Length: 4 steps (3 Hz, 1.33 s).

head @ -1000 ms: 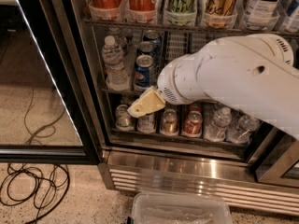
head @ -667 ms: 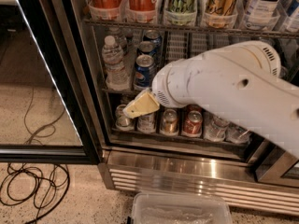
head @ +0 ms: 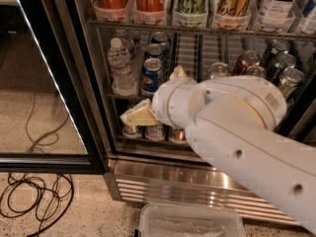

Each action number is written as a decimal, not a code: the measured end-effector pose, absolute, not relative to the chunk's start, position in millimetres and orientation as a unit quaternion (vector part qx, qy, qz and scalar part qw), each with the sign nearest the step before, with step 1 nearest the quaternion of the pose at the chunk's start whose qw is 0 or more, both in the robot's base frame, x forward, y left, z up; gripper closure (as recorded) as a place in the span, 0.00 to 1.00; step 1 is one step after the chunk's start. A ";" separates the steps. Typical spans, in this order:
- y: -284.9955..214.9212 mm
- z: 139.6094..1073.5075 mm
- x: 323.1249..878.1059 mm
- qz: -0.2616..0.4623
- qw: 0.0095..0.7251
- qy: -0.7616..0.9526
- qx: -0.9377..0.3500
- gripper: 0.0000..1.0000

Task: Pick pepsi can from middle shelf of fridge

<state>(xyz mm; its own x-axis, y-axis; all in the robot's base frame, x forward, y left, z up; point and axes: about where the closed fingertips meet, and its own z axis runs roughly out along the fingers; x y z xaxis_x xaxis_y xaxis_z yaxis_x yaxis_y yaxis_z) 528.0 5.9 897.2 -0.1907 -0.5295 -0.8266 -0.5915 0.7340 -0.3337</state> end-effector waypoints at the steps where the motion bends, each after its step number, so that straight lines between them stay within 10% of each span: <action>1: -6.5 930.3 506.0 0.006 0.570 0.751 -0.332 0.00; 4: 4.7 911.6 486.9 0.077 0.570 0.777 -0.258 0.00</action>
Offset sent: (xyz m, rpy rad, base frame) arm -0.0149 -0.0043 0.0281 0.0230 -0.0938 -0.0257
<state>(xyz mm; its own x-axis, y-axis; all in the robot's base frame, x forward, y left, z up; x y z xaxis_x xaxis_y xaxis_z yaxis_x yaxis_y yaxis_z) 486.9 4.7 911.6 -0.2178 -0.3130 -0.9244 -0.4878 0.8553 -0.1747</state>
